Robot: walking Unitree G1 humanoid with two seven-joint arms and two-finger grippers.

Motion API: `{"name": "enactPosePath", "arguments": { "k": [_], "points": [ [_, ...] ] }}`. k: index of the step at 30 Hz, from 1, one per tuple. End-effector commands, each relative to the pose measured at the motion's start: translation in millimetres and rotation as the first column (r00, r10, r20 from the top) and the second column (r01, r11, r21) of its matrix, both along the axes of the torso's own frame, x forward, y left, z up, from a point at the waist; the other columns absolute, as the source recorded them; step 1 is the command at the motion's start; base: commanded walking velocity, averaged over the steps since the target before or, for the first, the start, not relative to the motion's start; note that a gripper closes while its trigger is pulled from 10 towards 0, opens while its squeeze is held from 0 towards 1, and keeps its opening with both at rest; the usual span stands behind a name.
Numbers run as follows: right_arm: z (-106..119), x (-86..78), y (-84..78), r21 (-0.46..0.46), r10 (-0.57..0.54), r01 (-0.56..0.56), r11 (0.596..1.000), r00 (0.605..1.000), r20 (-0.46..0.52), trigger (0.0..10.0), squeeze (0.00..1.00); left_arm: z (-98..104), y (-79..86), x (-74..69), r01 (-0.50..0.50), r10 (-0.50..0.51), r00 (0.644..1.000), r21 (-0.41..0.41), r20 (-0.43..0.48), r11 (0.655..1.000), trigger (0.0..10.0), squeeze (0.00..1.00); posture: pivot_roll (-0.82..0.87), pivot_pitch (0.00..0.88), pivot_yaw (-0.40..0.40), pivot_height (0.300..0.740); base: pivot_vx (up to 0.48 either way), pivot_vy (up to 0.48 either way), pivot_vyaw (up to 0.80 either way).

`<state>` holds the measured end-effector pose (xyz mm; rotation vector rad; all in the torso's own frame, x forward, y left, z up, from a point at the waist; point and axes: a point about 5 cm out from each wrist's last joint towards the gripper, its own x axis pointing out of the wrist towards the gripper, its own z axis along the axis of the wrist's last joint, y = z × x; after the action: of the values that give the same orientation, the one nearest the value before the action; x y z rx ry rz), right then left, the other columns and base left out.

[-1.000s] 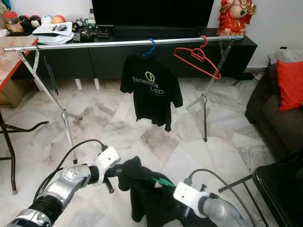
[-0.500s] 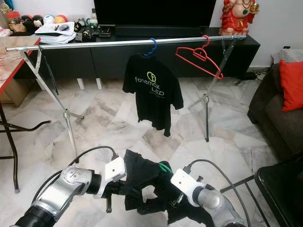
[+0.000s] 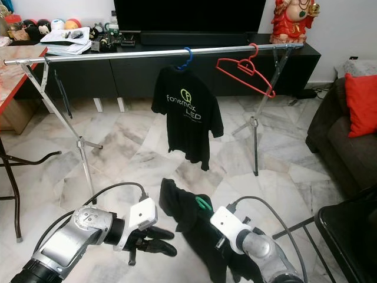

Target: Hang hanger

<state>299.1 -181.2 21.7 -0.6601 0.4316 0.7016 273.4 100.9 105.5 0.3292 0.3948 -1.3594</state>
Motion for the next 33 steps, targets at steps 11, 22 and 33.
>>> {"name": "enactPosePath", "arguments": {
  "k": [11,22,33],
  "points": [
    [6,-19.7,-0.7,0.068,0.368,-0.362,0.93,0.922,-0.123,0.0,0.0,0,7.5,13.8,-0.07,0.066,0.993,0.039,0.094,0.997,10.0,1.0,-0.01,0.085,-0.032,0.74,0.0,0.0,0.0],
    [26,-16.3,8.2,0.145,0.513,-0.498,0.855,0.853,-0.095,0.0,0.0,-12,-4.1,9.5,0.031,-0.039,0.994,0.082,0.104,0.996,10.0,0.0,-0.01,0.074,-0.031,0.74,0.0,0.0,0.0],
    [35,-18.6,11.6,0.184,0.575,-0.555,0.812,0.814,-0.081,0.0,0.0,-16,-8.0,6.9,0.09,-0.096,0.993,0.086,0.071,0.992,10.0,0.0,-0.02,0.069,-0.032,0.74,0.0,0.0,0.0]
  ]
}}
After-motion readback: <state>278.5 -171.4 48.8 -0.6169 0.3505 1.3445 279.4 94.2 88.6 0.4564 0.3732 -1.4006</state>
